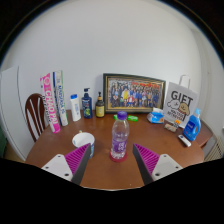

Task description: Pour water

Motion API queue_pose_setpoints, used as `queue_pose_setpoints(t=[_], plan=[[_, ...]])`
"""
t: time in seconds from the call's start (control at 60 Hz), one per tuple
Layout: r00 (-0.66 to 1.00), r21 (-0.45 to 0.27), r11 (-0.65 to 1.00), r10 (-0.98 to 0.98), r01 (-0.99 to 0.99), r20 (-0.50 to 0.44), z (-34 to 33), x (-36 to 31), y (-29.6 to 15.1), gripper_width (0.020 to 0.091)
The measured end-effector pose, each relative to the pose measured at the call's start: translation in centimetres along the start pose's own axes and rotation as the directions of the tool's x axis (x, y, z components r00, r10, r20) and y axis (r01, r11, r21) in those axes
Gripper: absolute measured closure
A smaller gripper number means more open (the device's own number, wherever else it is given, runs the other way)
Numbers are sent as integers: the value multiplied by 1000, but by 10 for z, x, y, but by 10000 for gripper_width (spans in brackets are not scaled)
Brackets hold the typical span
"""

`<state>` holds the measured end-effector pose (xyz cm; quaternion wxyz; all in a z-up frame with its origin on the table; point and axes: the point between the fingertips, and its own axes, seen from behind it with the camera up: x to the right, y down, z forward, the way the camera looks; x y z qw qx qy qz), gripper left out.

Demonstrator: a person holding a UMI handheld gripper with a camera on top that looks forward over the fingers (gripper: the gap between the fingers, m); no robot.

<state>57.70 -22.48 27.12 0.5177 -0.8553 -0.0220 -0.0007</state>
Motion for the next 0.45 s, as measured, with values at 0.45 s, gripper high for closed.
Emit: queue_pose_setpoints(t=[0.45], plan=[[999,-68,998,-14,11,-50,-105,-53,37,248]])
